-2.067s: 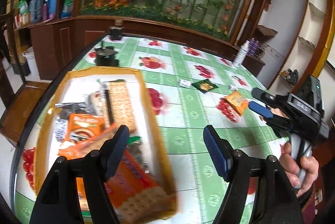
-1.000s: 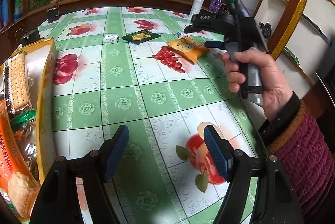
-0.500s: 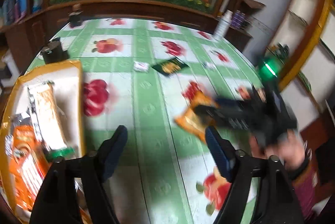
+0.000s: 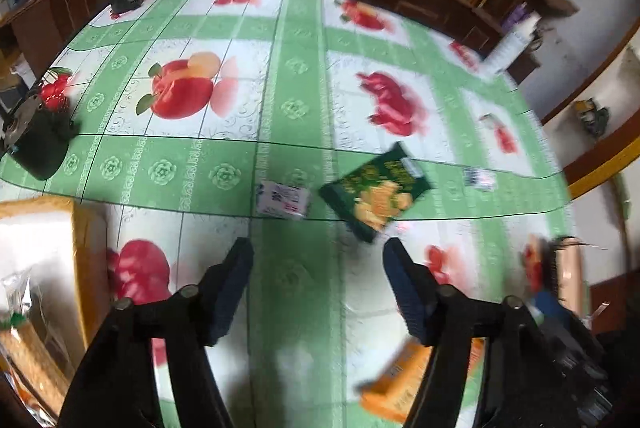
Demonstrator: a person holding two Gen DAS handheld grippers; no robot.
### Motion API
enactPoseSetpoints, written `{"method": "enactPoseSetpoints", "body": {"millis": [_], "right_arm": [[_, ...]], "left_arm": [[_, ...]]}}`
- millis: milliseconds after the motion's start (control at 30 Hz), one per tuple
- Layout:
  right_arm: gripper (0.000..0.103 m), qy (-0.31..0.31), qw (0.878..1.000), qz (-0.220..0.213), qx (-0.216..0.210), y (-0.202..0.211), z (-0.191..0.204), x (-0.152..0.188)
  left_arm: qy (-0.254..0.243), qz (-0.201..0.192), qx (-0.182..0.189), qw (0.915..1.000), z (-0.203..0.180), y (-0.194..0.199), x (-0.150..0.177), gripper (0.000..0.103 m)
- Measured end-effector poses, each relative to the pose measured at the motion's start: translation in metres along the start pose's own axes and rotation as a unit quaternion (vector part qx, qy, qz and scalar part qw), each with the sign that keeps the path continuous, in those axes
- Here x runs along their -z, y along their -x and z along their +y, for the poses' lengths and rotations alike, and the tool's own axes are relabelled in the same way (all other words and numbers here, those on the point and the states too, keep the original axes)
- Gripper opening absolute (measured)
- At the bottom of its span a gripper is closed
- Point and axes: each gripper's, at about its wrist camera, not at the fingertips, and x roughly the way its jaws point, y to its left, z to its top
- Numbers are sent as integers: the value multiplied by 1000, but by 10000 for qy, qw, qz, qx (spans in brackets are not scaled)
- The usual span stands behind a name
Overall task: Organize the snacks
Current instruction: 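Grasp the white wrapped candy with the left gripper while the right gripper approaches the yellow biscuit packet, then grasp the yellow biscuit packet with the right gripper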
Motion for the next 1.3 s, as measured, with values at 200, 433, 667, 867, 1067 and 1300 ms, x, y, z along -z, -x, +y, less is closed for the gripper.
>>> {"method": "enactPoseSetpoints", "body": {"millis": [200,433,667,867,1067,1300], "right_arm": [[78,2,9999,11,-110,-4,5,2],[78,-41,9999,84,-69,-9,3,2],[78,73,9997,227,57,-18,7,5],[78,210,9981,514,275,-41,8,13],[78,365,9953,853,282,-53,16,23],[79,750,9921,998,148,-47,39,52]], "left_arm": [[26,-98,-214,9997,5,-17,-10,64],[-190,-164,-412,9988,-3,-30,-12,31],[-172,-234,-408,9987,2,-20,7,30],[-250,-458,-50,9986,-3,13,50,30],[-388,-899,384,9945,-9,67,98,30],[-592,-1192,691,9887,-4,112,159,30]]}}
